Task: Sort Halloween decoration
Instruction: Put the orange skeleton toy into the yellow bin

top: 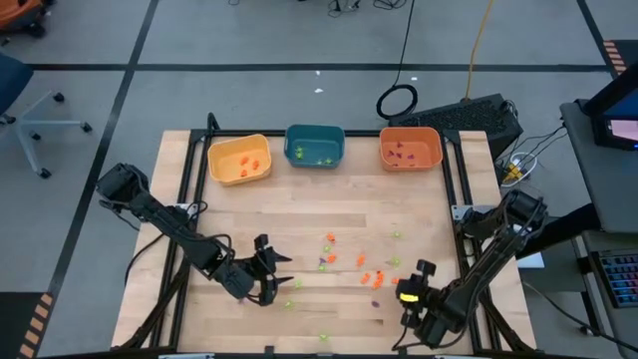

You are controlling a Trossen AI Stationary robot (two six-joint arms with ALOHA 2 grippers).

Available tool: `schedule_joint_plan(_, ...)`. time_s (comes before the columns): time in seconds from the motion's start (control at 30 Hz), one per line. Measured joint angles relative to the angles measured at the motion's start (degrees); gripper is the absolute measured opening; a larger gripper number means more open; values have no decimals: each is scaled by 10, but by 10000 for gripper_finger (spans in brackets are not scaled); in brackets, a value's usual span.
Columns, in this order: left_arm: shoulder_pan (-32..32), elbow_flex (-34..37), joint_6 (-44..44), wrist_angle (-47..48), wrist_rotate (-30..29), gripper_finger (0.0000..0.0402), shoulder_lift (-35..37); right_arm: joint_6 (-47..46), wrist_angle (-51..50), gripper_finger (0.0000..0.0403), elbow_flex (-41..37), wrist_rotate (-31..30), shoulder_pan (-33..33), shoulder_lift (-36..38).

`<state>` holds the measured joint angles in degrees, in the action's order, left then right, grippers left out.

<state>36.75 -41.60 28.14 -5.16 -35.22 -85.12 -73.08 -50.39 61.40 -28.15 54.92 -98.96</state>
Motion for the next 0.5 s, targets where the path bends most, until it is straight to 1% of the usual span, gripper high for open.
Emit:
schedule_joint_plan(0.1,0,0,-14,-14,2,226,0,-2,4,116,-15,1,-3,-8)
schedule_joint_plan(0.2,0,0,-29,-25,2,226,0,-5,17,116,-35,14,-6,-12)
schedule_joint_plan(0.5,0,0,-36,-35,5,226,0,-1,82,116,-78,7,-5,-10)
